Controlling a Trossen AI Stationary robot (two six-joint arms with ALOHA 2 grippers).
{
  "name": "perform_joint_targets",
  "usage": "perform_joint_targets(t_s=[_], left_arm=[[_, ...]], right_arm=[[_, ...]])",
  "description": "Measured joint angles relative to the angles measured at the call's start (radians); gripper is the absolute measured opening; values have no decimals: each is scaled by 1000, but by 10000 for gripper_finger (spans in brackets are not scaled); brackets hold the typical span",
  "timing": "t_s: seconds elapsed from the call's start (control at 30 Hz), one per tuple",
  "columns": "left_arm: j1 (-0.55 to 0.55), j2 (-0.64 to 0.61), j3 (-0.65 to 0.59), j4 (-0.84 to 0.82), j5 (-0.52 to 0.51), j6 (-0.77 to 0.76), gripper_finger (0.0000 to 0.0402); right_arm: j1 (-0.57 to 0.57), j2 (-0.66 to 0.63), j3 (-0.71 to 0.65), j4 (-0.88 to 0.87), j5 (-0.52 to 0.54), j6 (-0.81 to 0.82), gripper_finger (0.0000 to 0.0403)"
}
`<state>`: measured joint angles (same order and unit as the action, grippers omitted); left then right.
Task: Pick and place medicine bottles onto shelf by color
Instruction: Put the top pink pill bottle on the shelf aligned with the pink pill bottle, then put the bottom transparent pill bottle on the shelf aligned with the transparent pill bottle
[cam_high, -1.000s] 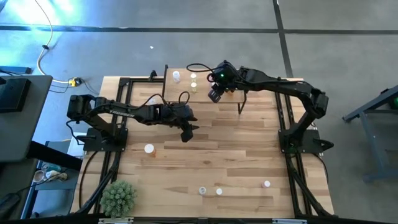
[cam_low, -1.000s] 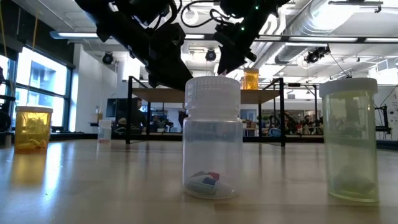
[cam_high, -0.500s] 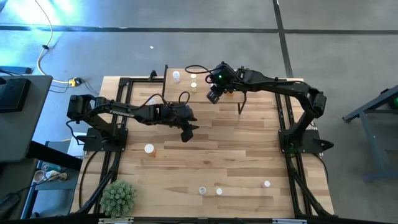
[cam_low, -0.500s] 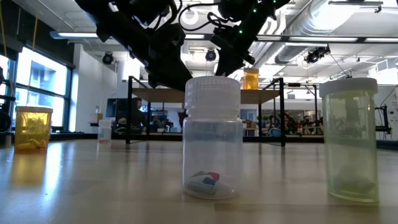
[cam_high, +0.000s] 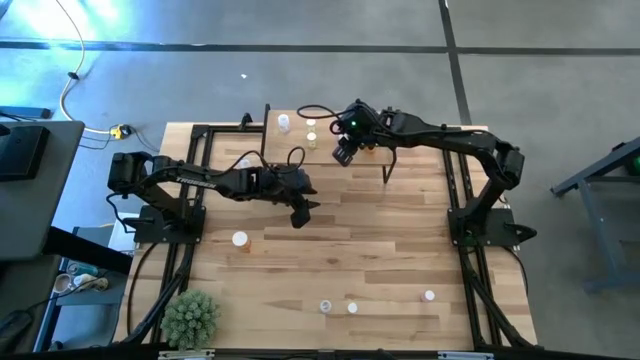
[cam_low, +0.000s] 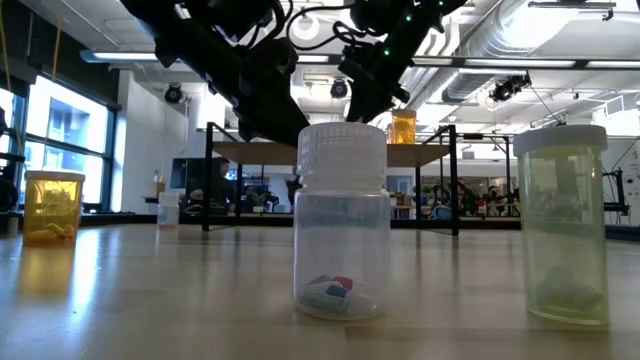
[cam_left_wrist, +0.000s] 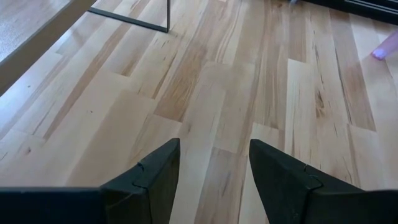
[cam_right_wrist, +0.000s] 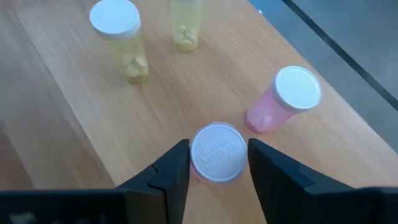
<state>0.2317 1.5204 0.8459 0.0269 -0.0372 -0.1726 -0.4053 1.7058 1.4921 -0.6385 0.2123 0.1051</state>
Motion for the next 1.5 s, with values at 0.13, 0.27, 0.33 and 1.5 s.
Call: perform_joint_targets(t_s=[0.13,0.27,0.33,1.5], left_arm=[[0,0,0,0,0,0,184],[0,0,0,0,0,0,184],[0,0,0,0,0,0,184],[0,0,0,16,0,1,184]], right_arm=[[0,0,0,2,4,-1,174],[1,-6,-1,-1,5,-1,183],[2,-15,-1,-6,5,-1,187],[2,-139,-1,-196,15,39,222]])
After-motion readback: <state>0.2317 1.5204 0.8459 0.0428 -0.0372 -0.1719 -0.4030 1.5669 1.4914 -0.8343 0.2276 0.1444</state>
